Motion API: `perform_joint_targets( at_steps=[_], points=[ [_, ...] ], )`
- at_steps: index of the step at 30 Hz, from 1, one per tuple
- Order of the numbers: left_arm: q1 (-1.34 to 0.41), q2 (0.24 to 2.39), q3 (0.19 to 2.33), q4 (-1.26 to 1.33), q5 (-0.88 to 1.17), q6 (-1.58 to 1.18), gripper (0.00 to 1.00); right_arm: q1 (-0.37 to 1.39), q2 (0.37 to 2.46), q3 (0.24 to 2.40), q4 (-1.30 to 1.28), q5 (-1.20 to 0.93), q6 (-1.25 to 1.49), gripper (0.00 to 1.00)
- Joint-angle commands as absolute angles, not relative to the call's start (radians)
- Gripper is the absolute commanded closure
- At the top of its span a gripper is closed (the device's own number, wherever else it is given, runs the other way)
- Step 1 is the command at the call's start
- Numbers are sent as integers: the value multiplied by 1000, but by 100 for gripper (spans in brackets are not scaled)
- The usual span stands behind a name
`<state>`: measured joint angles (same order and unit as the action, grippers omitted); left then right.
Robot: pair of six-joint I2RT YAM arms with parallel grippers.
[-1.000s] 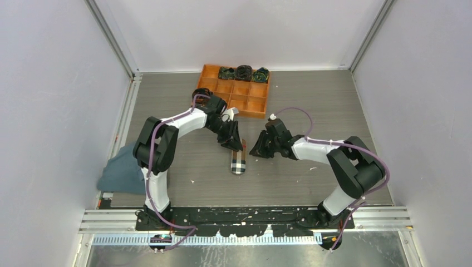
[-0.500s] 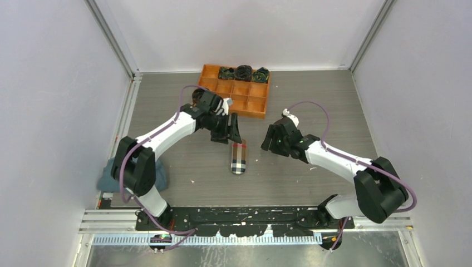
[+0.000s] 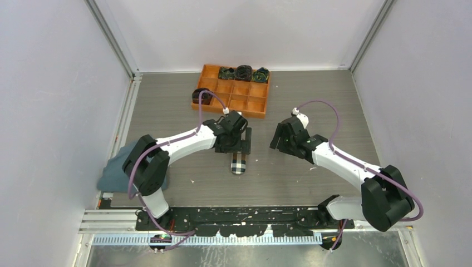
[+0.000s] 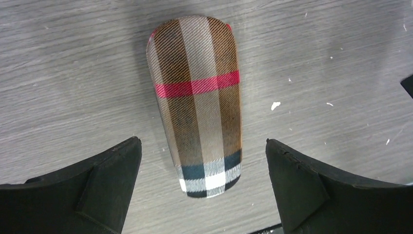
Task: Organize the sunglasses
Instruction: Pick up the sunglasses case from the center of the board.
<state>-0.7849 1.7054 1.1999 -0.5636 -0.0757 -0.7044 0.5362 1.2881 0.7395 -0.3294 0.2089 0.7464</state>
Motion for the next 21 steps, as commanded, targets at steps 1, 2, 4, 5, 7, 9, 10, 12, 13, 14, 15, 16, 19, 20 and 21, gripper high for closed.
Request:
perform_joint_targets(
  at_steps=[1, 2, 4, 5, 7, 9, 10, 12, 13, 14, 15, 16, 19, 20, 21],
  points=[
    [-812, 1761, 1215, -483, -129, -742, 0, 525, 1253, 722, -335, 237, 729, 32],
    [-819, 1781, 1227, -496, -148, -744, 0, 522, 1258, 720, -333, 231, 728, 32],
    [-825, 1814, 1244, -512, -184, -747, 0, 518, 1263, 721, -333, 219, 729, 32],
    [-824, 1833, 1249, -512, -188, -748, 0, 518, 1263, 721, -332, 217, 728, 32],
    [-825, 1861, 1256, -508, -176, -746, 0, 517, 1260, 719, -329, 215, 728, 32],
    [-825, 1888, 1267, -500, -151, -744, 3, 516, 1259, 720, -327, 213, 729, 32],
    [-825, 1899, 1273, -501, -145, -744, 8, 515, 1260, 723, -326, 212, 728, 32],
    [-825, 1908, 1285, -514, -142, -743, 17, 515, 1262, 728, -329, 209, 727, 32],
    [-825, 1904, 1291, -518, -139, -737, 23, 515, 1260, 730, -331, 208, 725, 32],
    [-825, 1895, 1293, -516, -136, -719, 29, 514, 1260, 728, -332, 207, 724, 32],
    [-824, 1880, 1290, -510, -132, -695, 37, 514, 1256, 726, -331, 207, 724, 32],
    [-823, 1864, 1288, -502, -122, -664, 42, 513, 1255, 724, -331, 207, 724, 33],
    [-793, 1796, 1278, -466, 83, -503, 56, 510, 1243, 724, -337, 207, 723, 32],
    [-774, 1777, 1278, -467, 169, -455, 59, 510, 1237, 722, -337, 207, 721, 33],
    [-753, 1759, 1275, -471, 261, -404, 61, 508, 1232, 722, -339, 209, 721, 32]
  ],
)
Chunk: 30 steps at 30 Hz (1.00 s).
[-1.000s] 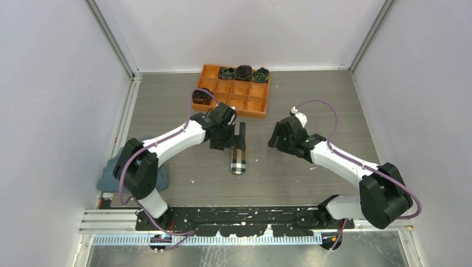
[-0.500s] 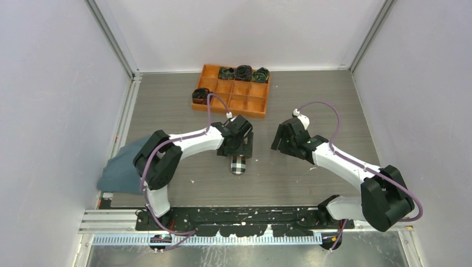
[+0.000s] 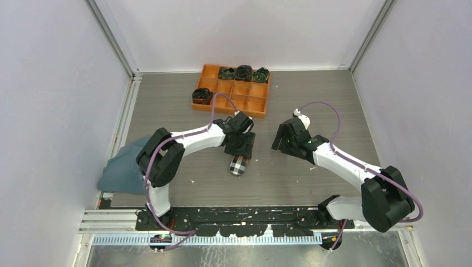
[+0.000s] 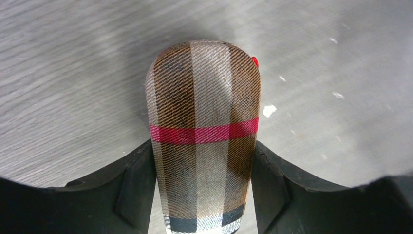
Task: Organize the sunglasses
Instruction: Pick up the sunglasses case from the center of the board.
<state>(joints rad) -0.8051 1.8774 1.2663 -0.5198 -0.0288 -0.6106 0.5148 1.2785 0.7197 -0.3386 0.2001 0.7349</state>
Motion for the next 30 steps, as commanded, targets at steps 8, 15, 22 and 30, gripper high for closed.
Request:
perform_joint_targets(
  at_steps=[8, 15, 22, 30],
  points=[
    [-578, 1701, 1222, -461, 979, -274, 69, 496, 1185, 697, -322, 211, 736, 33],
    [-586, 1727, 1235, -492, 1017, -239, 67, 493, 1100, 657, -179, 22, 745, 39],
    [-597, 1790, 1267, -572, 772, -231, 68, 493, 1130, 618, -4, -113, 821, 67],
    [-653, 1815, 1251, -583, 477, -237, 41, 494, 1223, 551, 153, -158, 977, 51]
  ],
)
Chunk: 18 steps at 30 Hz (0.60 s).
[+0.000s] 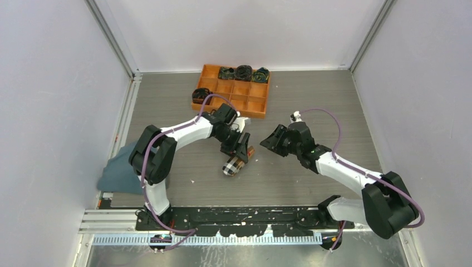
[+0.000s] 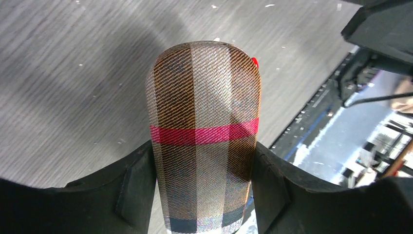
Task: Organize the sunglasses
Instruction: Pick up the sunglasses case from the center of the board, then place the sunglasses case at the center of the board.
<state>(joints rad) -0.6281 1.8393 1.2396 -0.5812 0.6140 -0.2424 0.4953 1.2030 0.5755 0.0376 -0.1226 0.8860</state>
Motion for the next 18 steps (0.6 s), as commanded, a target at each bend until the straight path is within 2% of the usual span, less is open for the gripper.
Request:
perform_joint_targets(
  at_steps=[1, 5, 18],
  points=[
    [-655, 1814, 1249, -581, 443, -240, 36, 494, 1230, 551, 146, -153, 977, 51],
    [-666, 1807, 1258, -577, 375, -266, 27, 493, 1262, 554, 106, -127, 970, 51],
    [-755, 1835, 1350, -567, 124, -490, 19, 458, 1219, 534, 9, -25, 978, 51]
  ],
)
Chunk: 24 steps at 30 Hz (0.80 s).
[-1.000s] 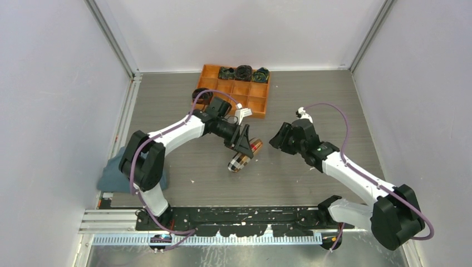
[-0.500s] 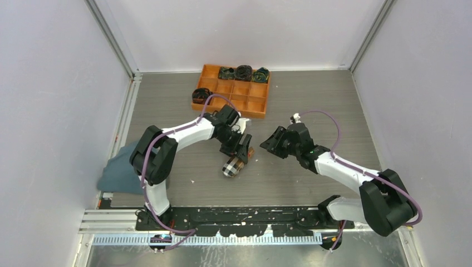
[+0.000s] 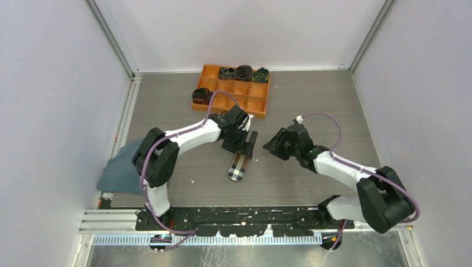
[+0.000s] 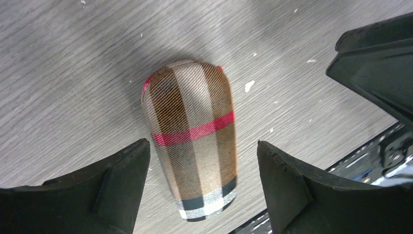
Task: Organize the sunglasses
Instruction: Place the sunglasses case at the center of the board, then adjust the sunglasses case at the center of the board.
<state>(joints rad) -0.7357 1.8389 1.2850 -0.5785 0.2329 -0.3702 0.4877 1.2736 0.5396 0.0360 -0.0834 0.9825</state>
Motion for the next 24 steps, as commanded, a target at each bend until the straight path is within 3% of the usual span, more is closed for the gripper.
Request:
perform_joint_targets(
  at_steps=[1, 12, 24],
  points=[
    [-759, 1843, 1355, -562, 118, -522, 19, 445, 1206, 531, -21, -18, 973, 50],
    [-863, 1979, 1569, -759, -213, -714, 17, 335, 1120, 509, -104, -45, 929, 48],
    [-896, 2069, 1624, -838, -324, -744, 19, 328, 1124, 506, -87, -75, 933, 48]
  ],
)
